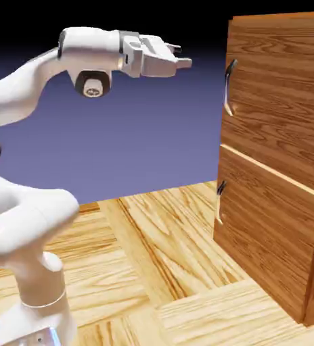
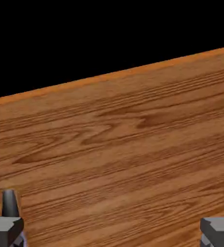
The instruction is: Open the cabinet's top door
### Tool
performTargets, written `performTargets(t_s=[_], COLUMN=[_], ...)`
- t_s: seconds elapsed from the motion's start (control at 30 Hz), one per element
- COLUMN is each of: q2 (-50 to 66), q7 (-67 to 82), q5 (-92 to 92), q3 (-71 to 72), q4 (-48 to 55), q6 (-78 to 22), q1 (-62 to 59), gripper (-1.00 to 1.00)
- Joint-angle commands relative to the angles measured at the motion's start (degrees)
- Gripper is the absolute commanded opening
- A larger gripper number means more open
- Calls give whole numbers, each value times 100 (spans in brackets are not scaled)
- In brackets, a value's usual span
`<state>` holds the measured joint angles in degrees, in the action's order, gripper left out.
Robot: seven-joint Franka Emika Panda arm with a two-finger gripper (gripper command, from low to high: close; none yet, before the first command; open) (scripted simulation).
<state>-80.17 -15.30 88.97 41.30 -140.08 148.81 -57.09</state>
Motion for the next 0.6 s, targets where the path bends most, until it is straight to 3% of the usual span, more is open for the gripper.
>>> performTargets(t_s=[0.0,0.57], q2=[-133,-2051], q7=[76,1176], q5=[250,3991], q3=[116,1840], q4=[59,1135], q6=[-71,-1086], q1=[-162,-2746], gripper=[0,0])
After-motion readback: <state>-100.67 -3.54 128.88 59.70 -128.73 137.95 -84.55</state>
